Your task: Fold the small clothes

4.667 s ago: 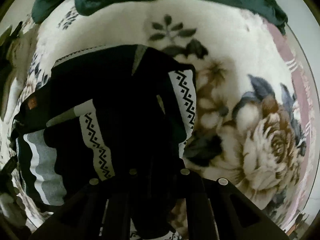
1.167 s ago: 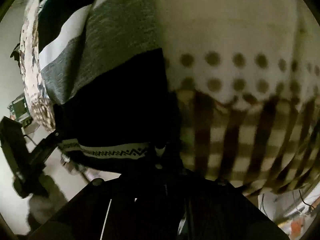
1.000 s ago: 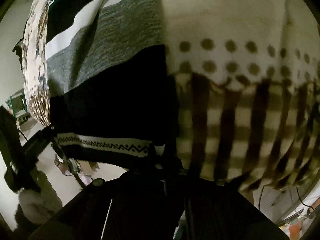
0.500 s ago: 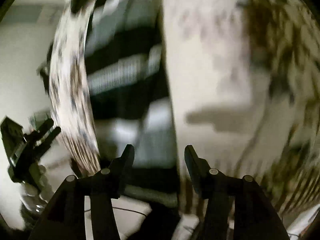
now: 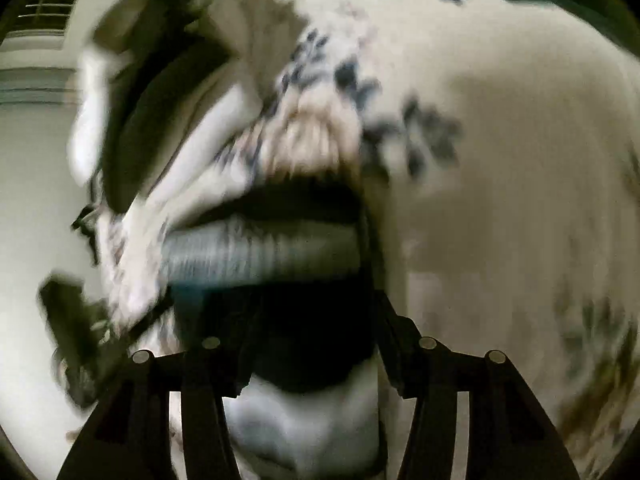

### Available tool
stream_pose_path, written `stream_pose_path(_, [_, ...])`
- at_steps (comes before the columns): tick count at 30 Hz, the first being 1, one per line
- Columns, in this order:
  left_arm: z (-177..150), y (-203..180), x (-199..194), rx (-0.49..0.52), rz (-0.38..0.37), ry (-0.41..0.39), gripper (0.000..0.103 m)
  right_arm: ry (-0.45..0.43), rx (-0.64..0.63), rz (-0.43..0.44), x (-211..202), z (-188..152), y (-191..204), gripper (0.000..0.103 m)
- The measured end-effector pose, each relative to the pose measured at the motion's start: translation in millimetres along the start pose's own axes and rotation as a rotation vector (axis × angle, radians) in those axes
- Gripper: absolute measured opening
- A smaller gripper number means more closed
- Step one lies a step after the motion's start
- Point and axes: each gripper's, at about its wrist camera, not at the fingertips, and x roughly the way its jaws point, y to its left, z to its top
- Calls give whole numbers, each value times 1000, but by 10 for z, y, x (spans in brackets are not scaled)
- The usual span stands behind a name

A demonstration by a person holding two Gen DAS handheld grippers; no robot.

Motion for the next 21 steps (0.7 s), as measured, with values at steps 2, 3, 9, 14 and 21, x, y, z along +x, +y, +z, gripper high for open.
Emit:
stream_pose_path(2, [43, 70, 82, -21, -14, 20, 63, -77, 73, -108, 66, 316, -44, 53])
stream_pose_path(3, [41, 112, 112, -38, -30, 28, 63, -102, 106, -127, 44, 399, -69, 54])
stream_pose_path(9, [65, 188, 61, -49, -110, -22, 15, -89, 164, 86, -248, 302, -217, 56])
stream_pose_path(14, [36, 251, -139, -38, -129, -91, 11, 48, 148, 86, -35, 107, -330, 30])
stream_pose_path(21, [222, 501, 5, -89, -128, -69, 10, -119, 117, 20, -165, 214, -240, 7])
